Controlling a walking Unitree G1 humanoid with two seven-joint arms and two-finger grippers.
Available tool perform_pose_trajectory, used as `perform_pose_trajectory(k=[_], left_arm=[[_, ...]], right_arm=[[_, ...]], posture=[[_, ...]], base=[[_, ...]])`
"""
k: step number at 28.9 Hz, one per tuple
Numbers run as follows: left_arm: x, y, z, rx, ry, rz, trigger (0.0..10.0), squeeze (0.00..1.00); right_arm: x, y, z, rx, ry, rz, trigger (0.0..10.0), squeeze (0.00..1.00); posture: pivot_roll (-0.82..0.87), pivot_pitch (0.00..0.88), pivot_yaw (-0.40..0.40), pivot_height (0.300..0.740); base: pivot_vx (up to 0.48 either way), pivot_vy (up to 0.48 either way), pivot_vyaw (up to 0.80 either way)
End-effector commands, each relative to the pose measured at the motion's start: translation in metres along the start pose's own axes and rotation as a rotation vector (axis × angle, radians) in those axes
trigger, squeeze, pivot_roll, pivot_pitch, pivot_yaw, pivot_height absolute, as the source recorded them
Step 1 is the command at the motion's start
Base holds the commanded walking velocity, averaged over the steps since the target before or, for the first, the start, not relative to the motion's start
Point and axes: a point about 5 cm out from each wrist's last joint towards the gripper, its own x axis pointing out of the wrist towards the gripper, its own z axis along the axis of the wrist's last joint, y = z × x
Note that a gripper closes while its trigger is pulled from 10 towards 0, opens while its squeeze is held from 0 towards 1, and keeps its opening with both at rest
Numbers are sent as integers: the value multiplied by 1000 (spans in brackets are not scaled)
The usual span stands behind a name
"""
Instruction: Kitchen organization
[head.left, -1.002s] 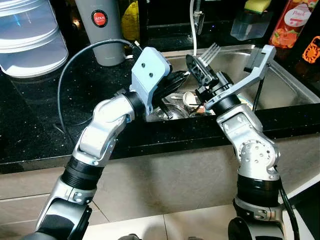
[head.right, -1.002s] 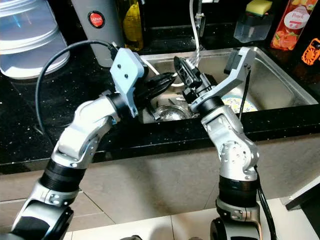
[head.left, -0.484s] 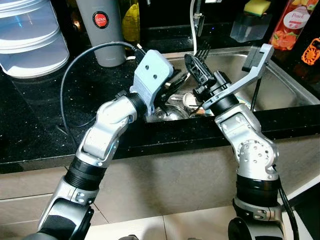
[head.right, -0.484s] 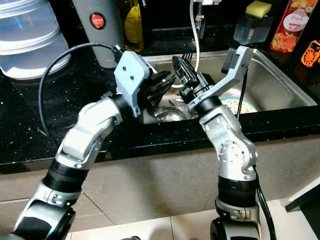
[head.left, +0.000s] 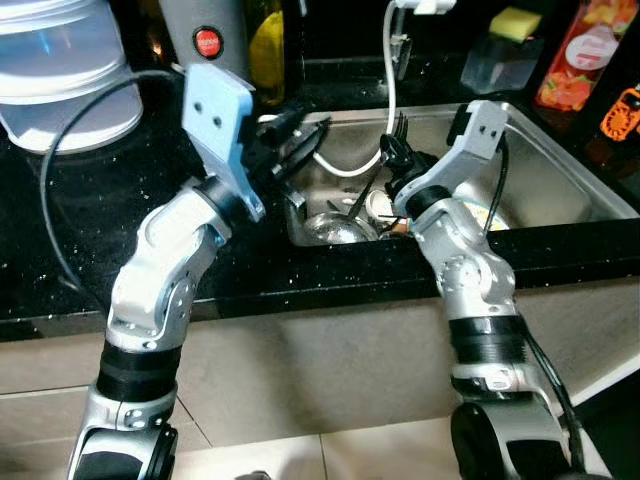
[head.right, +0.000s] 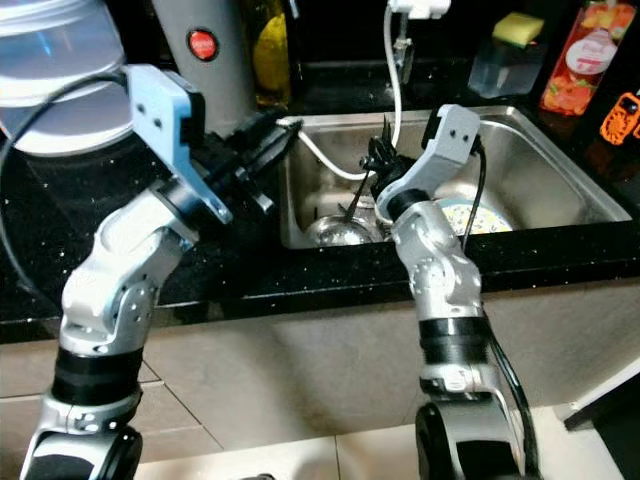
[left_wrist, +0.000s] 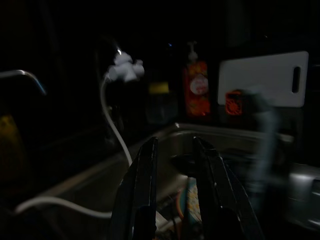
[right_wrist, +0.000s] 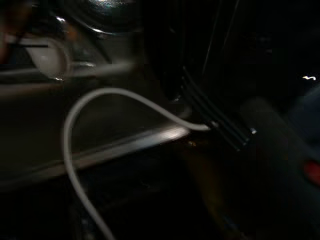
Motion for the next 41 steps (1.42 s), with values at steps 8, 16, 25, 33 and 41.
perform_pose_trajectory(k=[8,16,25,33,41], left_arm=[[-16,3,8,27,49,82,10000,0],[-14,11,8,40,52,148,10000,0],[-29,70,-27,196,203,614,10000,0],[-46,74,-52,174,238,669,10000,0],[-64,76,-70,224,289,690,10000,0]], right_arm=[[12,-6,-45,-164,220,-102,10000,1000],[12,-15,34,34,-240,-75,10000,0],[-55,-17,122,10,-644,137,10000,0],[-82,-39,71,-325,-573,-180,10000,0],[-100,-51,68,-374,-526,-225,10000,0]], posture=[[301,48,-87,740],[273,17,-74,740],[153,0,6,740],[92,0,63,740],[73,0,76,740]], base=[[0,0,0],[0,0,0],[0,0,0],[0,0,0],[0,0,0]])
